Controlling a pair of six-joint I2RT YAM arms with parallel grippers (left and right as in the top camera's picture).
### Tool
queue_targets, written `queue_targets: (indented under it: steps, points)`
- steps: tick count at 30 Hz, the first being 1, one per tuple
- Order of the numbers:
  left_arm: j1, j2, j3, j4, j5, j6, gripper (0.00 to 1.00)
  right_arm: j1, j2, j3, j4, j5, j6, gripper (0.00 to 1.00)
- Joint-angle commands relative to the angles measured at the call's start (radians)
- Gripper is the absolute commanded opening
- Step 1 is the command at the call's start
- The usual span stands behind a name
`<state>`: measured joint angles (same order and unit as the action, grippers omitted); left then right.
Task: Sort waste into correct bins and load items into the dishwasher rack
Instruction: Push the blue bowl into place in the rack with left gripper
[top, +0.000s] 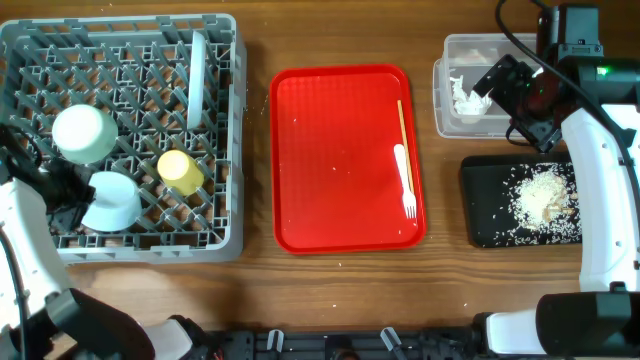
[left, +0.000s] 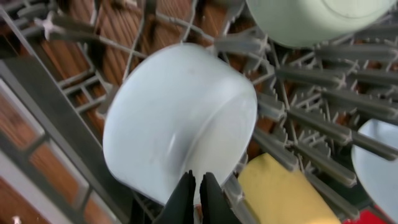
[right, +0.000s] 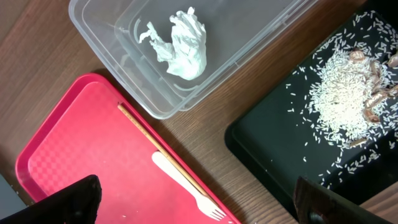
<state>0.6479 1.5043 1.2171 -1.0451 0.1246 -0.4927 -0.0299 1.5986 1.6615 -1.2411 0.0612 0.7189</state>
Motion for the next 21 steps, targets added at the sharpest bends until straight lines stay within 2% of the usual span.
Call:
queue_targets:
  steps: [1, 6, 9, 11, 15, 17, 20, 21]
  points:
    - [-0.001, 0.063, -0.009, 0.005, -0.033, -0.011, 0.04, -0.002, -0.023, 0.020, 0.000, 0.020, 0.014, 1.00]
    - [0.000, 0.099, -0.009, 0.011, -0.077, -0.016, 0.04, -0.002, -0.023, 0.021, 0.000, 0.020, 0.015, 1.00]
    - [0.016, 0.098, -0.009, -0.021, -0.179, -0.095, 0.04, -0.002, -0.023, 0.021, 0.000, 0.020, 0.015, 1.00]
    - [0.039, 0.091, -0.004, -0.042, -0.172, -0.100, 0.04, -0.002, -0.023, 0.021, 0.000, 0.020, 0.015, 1.00]
    - [0.046, 0.039, 0.026, -0.097, -0.114, -0.098, 0.04, -0.002, -0.023, 0.021, 0.000, 0.020, 0.015, 1.00]
    - [0.045, -0.023, 0.064, -0.146, -0.042, -0.098, 0.04, -0.002, -0.023, 0.020, 0.000, 0.020, 0.014, 1.00]
    - [0.044, -0.144, 0.090, -0.212, 0.146, -0.088, 0.05, -0.002, -0.023, 0.021, 0.000, 0.020, 0.015, 1.00]
    - [0.044, -0.194, 0.090, -0.236, 0.215, -0.088, 0.33, -0.002, -0.023, 0.021, 0.000, 0.020, 0.015, 1.00]
